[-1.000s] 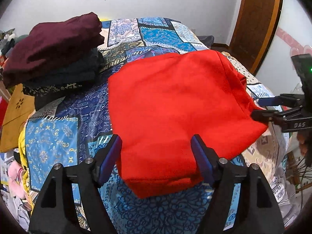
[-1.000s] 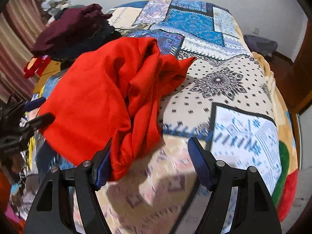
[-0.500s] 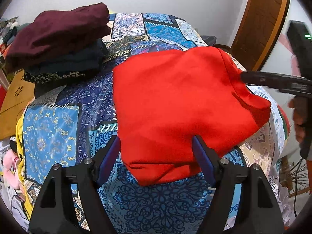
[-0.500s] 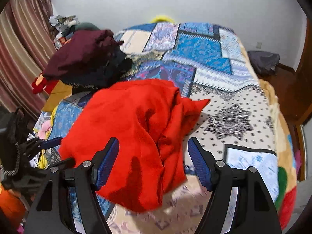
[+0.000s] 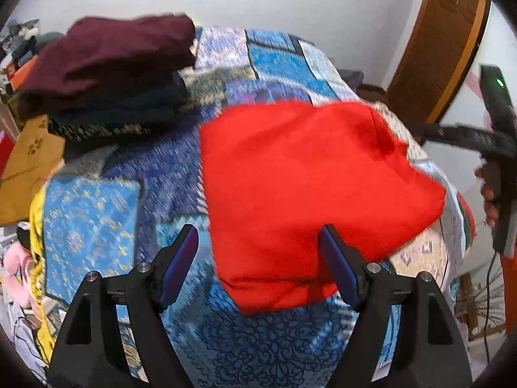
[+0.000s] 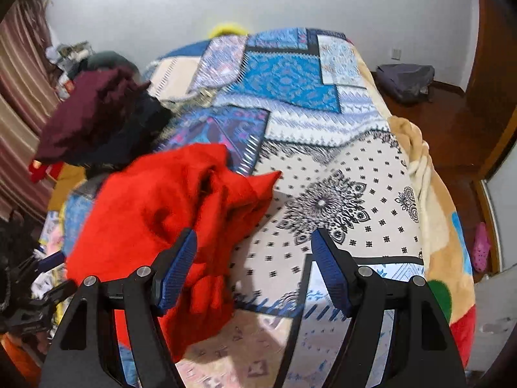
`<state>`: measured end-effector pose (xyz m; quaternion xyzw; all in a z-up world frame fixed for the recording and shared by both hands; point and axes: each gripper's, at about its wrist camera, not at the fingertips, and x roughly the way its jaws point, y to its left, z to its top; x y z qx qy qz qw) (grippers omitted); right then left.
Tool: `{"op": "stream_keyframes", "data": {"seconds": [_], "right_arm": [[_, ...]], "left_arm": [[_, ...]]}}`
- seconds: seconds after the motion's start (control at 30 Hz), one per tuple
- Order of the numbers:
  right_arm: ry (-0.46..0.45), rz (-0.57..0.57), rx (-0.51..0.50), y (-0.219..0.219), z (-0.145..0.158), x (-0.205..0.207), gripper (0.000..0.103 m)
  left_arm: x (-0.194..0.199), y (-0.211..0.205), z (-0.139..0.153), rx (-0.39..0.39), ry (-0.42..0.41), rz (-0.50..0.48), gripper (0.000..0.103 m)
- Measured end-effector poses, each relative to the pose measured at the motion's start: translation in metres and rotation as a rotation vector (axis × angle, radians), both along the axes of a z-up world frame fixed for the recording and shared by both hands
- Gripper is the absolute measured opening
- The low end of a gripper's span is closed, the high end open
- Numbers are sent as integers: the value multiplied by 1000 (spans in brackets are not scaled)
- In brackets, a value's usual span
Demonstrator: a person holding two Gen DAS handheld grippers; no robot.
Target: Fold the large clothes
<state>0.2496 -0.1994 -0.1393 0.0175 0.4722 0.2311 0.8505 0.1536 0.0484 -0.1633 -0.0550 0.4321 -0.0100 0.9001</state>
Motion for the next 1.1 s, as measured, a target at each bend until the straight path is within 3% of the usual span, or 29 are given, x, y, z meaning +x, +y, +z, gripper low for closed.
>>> {"op": "stream_keyframes", "data": {"seconds": [0.13, 0.27, 0.43, 0.6, 0.73, 0.83, 1.0, 1.07, 1.1], "right_arm": [[-21, 76, 52, 13, 15, -17, 70], [22, 158, 82, 36, 4, -21, 70], [136, 152, 63, 49, -35, -8, 70], [288, 70, 146, 35, -69, 21, 70], [347, 97, 192, 40, -79, 42, 73], [379, 122, 193, 51, -86, 54, 80], [408, 163, 185, 66, -94, 61, 80], [411, 164, 195, 66, -93, 61, 75], [417, 163, 219, 63, -92, 59, 63]], "left_arm": [[14, 16, 17, -7, -45, 49, 77], [37, 36, 9, -84, 6, 64, 77], [68, 62, -37, -323, 187, 70, 77], [87, 80, -72, -587, 283, 79, 77], [104, 85, -92, -729, 341, 71, 79], [115, 84, -96, -777, 349, 49, 79], [125, 77, -99, -816, 351, 26, 79], [127, 75, -96, -798, 341, 24, 74], [126, 73, -93, -777, 332, 21, 69]]}}
